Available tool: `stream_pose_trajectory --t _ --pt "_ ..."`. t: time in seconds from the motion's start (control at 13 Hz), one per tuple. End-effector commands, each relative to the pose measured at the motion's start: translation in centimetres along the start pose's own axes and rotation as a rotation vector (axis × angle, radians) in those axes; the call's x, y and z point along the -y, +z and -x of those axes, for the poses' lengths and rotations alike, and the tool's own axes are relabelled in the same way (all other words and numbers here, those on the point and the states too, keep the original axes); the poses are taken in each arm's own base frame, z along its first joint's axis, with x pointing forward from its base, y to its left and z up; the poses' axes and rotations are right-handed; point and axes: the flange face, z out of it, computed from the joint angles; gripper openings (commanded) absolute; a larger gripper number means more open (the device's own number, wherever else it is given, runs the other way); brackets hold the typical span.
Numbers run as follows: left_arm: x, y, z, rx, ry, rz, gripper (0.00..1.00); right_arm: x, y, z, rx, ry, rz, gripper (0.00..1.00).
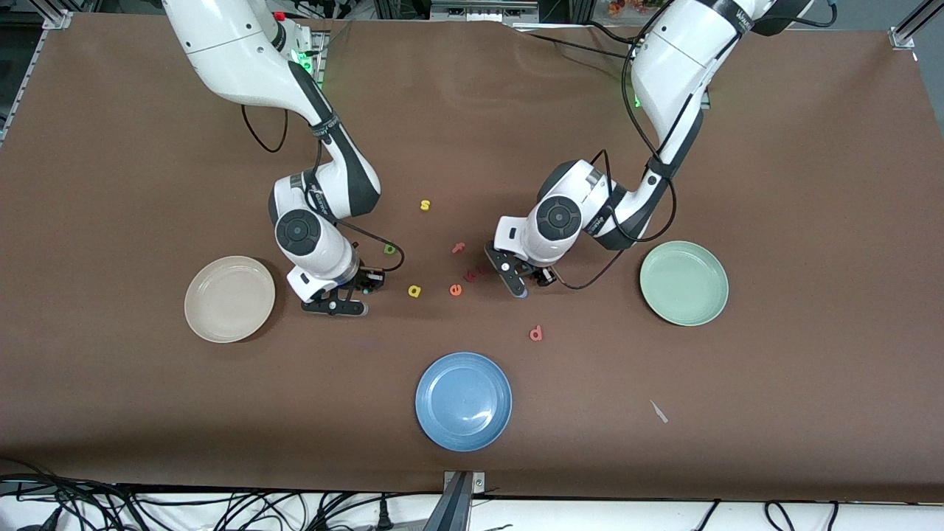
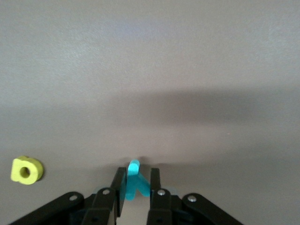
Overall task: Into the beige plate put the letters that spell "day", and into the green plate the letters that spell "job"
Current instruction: 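Close the right gripper on the y while the left gripper grips the l, then move the right gripper over the cream plate while the left gripper nears green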
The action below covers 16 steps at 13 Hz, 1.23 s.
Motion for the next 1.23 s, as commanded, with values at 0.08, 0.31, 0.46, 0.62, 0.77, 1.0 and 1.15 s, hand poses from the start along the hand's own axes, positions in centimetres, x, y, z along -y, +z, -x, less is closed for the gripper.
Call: stream_pose_trajectory --t 0.08,0.31,0.46,0.62,0.77,1.0,1.15 --pt "0.1 0.9 0.0 0.005 0.054 -0.042 0.37 -0.5 -2.8 -1.4 0.031 -0.002 0.009 0.13" --pt "0.0 0.8 0.0 0.013 0.074 -0.059 0.0 -1.8 -3.8 -2.0 0.032 -0.02 0.023 0.13" --pt "0.1 0.5 0.0 0.015 0.069 -0.059 0.0 -3.8 -4.7 -2.9 0.039 -0.056 0.041 0.13" --pt "0.4 -0.3 -0.1 0.018 0.065 -0.062 0.0 -5.3 -5.7 -3.8 0.051 -0.05 0.056 0.15" --pt "0.9 -2.9 0.1 0.029 0.055 -0.069 0.0 -6.8 -6.1 -4.2 0.062 -0.053 0.071 0.14" --pt "2.0 -9.8 0.4 0.007 0.033 -0.108 0.0 -9.9 -7.4 -4.9 0.086 -0.1 0.091 0.14" --pt "4.0 -12.4 0.9 0.02 0.012 -0.107 0.0 -11.6 -8.2 -5.1 0.099 -0.12 0.101 0.13"
